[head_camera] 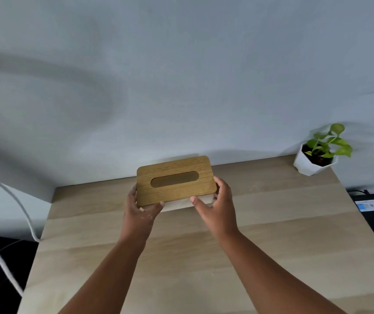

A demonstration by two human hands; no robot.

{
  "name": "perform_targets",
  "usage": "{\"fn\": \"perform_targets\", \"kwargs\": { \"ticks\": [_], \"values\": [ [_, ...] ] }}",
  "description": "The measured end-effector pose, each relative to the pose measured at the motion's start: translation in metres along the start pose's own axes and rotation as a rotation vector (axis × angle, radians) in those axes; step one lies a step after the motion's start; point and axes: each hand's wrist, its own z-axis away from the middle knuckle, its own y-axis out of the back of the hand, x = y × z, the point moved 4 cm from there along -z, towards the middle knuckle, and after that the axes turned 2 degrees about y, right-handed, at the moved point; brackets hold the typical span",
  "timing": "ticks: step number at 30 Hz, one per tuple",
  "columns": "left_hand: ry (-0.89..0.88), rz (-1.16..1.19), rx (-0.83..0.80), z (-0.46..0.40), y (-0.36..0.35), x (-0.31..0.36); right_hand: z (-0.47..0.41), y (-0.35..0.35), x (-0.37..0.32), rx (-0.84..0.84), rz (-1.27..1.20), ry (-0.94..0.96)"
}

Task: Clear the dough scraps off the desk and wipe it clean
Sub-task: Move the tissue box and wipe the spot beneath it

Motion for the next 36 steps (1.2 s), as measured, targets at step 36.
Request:
{"fn": "perform_targets", "kwargs": {
  "ticks": [36],
  "values": [
    [0.000, -0.025, -0.059, -0.047, 0.046, -0.011, -0.007, -0.069, -0.002, -0.005, 0.042, -0.047]
  ]
}}
